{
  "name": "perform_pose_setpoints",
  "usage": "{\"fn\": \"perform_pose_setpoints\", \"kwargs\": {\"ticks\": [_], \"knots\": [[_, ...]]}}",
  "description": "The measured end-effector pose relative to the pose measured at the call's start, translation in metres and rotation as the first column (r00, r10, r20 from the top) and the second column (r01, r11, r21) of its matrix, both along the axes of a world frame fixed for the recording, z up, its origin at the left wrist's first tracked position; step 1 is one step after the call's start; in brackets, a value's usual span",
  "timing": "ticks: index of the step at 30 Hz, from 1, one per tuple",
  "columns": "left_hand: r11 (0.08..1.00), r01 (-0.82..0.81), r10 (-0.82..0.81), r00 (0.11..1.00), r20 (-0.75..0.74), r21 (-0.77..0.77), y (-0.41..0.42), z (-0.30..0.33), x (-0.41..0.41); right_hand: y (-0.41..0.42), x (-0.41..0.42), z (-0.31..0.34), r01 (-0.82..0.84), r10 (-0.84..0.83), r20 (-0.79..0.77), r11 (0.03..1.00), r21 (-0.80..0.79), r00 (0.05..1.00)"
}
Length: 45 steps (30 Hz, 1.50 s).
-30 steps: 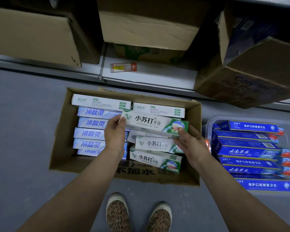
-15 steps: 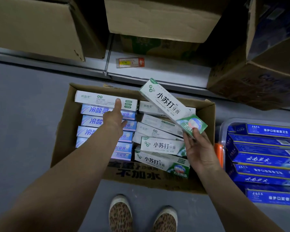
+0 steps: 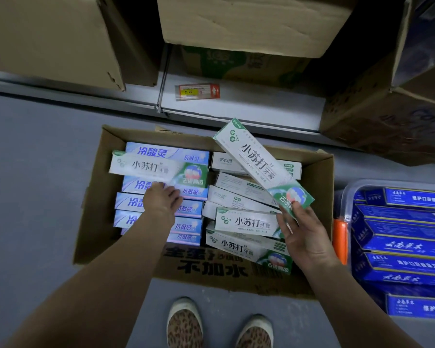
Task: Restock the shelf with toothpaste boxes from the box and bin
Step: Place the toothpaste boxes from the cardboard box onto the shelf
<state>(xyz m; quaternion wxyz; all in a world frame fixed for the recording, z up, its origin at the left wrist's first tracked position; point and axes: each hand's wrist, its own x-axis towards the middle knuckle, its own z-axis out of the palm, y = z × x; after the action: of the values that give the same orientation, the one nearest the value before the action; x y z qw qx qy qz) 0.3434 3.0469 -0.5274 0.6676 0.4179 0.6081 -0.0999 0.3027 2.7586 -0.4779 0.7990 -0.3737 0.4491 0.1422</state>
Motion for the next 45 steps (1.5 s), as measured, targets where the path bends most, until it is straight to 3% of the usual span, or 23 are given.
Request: {"fn": "perform_pose_setpoints", "kwargs": {"ticks": [3,9,16,25,32,38,45], "knots": [[0.998,-0.056,0.056,0.998,0.037,-0.015,0.005,0.003,-0.001,0.000,0.000,-0.002,-0.004,0.004,-0.005,1.000,-0.011,1.000],[0.994,0.035,-0.028,0.997,-0.066,0.100,-0.003,0.002,0.022,0.000,-0.006,-0.007,-0.023,0.022,-0.005,1.000,-0.015,1.000],[0.981,0.180,-0.168,0.975,-0.145,0.069,0.009,-0.003,0.040,0.005,-0.009,-0.008,-0.024,0.023,-0.027,0.999,-0.044,0.999],[0.995,0.099,-0.095,0.987,-0.129,0.023,-0.002,0.025,0.019,0.008,-0.018,0.008,-0.018,0.018,-0.050,1.000,0.005,0.999],[0.997,0.015,-0.015,1.000,0.003,-0.077,-0.033,0.119,-0.026,0.018,-0.033,0.075,0.037,-0.036,-0.120,0.999,0.004,0.992],[0.976,0.005,0.027,0.989,0.145,-0.217,-0.071,0.245,-0.038,0.024,-0.036,0.178,0.086,-0.087,-0.021,0.995,-0.059,0.996],[0.971,0.084,-0.009,0.949,0.315,-0.225,-0.097,0.414,-0.034,0.008,-0.033,0.333,0.158,-0.150,0.145,0.986,-0.047,0.978]]}}
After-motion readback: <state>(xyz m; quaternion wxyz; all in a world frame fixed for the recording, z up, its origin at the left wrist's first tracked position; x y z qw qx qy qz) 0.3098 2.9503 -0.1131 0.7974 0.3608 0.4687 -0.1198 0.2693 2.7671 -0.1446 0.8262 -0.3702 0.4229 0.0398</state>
